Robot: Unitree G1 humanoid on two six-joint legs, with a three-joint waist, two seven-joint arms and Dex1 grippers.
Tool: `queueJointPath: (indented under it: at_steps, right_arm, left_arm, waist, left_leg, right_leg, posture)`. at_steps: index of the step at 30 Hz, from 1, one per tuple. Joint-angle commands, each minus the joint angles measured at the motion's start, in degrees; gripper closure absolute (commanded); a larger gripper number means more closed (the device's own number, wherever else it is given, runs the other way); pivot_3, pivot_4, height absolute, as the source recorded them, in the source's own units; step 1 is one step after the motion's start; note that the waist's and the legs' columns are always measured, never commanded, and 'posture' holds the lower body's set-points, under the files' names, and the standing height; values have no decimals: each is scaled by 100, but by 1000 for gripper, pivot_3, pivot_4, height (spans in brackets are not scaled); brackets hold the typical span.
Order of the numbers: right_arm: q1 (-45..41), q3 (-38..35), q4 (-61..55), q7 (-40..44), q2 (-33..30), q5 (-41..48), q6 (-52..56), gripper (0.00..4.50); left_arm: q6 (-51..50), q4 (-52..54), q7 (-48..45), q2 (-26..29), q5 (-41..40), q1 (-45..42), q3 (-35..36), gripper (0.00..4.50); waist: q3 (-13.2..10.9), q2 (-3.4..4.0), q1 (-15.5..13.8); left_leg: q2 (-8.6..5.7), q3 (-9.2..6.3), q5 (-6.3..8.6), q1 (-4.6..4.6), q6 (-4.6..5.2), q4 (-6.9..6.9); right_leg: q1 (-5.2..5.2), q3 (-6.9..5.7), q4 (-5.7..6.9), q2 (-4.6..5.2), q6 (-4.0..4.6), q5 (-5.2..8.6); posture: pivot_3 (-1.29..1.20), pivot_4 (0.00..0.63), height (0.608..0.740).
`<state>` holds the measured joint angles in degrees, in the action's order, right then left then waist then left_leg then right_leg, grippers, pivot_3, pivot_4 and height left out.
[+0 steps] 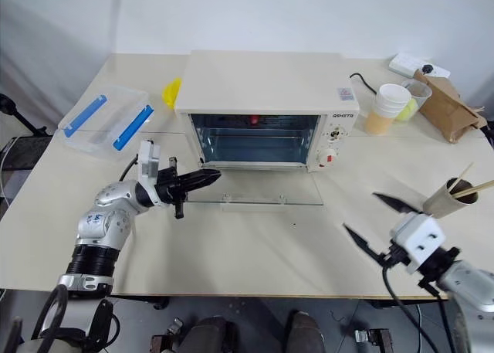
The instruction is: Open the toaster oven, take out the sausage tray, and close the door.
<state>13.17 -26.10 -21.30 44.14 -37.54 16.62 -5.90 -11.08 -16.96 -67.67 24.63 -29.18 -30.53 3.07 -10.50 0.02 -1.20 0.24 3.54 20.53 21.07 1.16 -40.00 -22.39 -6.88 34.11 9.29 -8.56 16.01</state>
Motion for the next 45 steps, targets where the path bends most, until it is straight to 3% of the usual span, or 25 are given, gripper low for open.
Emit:
queueJointPath:
  at_steps: [1, 6, 11, 14, 17, 20, 25, 35, 38, 45]
  right_arm:
    - [-394, -102, -610, -306, -188, -23, 161, 0]
    - [-1258, 929, -918, -510, -240, -545, 517, 0]
    - [-2539, 2382, -696, -1511, 212, -2343, 1393, 0]
    - [-3020, 3002, -342, -1633, 374, -2886, 1259, 0]
    - [-3655, 3615, 259, -1859, 635, -3503, 1042, 0]
    - [-4259, 4192, 942, -2069, 875, -4278, 1101, 0]
    - [-4902, 4563, 1862, -2394, 1333, -4935, 1439, 0]
    - [-5805, 4818, 3175, -3353, 1748, -5748, 1391, 0]
    - [-5919, 4910, 3391, -3455, 1747, -5913, 1348, 536]
    - [-6008, 4878, 3544, -3559, 1838, -5987, 1350, 2780]
  left_arm:
    - [399, -49, 51, -34, 290, 238, -78, 4489]
    - [849, -65, 217, -60, 614, 466, -138, 4489]
    - [1074, 18, 662, -130, 730, 648, 14, 4489]
    - [1229, 179, 752, -127, 733, 792, 31, 4489]
    - [1214, 576, 727, -160, 535, 1034, 81, 3912]
    - [1257, 870, 1039, -274, 356, 1242, 359, 3001]
    - [1007, 1247, 1252, -278, 14, 1489, 643, 1541]
    - [876, 1562, 1307, -196, -103, 1757, 754, 1541]
    - [868, 1602, 1340, -201, -110, 1782, 772, 1502]
    - [990, 1648, 1346, -252, -131, 1785, 806, 1502]
  waist:
    - [0, 0, -2]
    - [0, -1, -8]
    - [1, 0, 1]
    - [1, 0, -9]
    - [1, 0, 46]
    - [0, 0, 87]
    - [0, 0, 145]
    - [0, 1, 261]
    - [0, 1, 296]
    - [0, 1, 304]
  left_leg:
    - [0, 0, 0, 1, 0, 0]
    - [1, 5, 0, 5, 1, -1]
    - [0, 5, -1, 11, 2, -5]
    - [0, 1, -1, 12, 2, -5]
    - [-2, 2, 0, 14, 2, -2]
    - [0, -2, -1, 16, 2, -1]
    - [4, -10, -1, 15, 1, -1]
    - [3, -28, 1, 16, -3, 4]
    - [3, -33, 1, 17, -5, 6]
    - [6, -36, 0, 16, -8, 9]
  right_leg:
    - [-3, 1, 1, 0, 1, 0]
    - [-11, 6, 3, 0, 1, 0]
    - [-17, 8, 9, 1, 1, -1]
    - [-20, 3, 16, 2, 1, -1]
    - [-22, 3, 14, 3, 1, -1]
    - [-23, -2, 19, 3, 1, -1]
    - [-25, -9, 31, 3, 1, -1]
    - [-25, -15, 39, 4, 1, -1]
    - [-26, -20, 40, 4, 1, -1]
    - [-27, -23, 40, 3, 1, -1]
  posture:
    - [0, 150, 740]
    - [0, 150, 740]
    - [0, 150, 740]
    - [0, 150, 740]
    - [0, 150, 740]
    - [0, 150, 740]
    - [0, 150, 740]
    - [0, 150, 740]
    - [0, 150, 740]
    - [0, 150, 740]
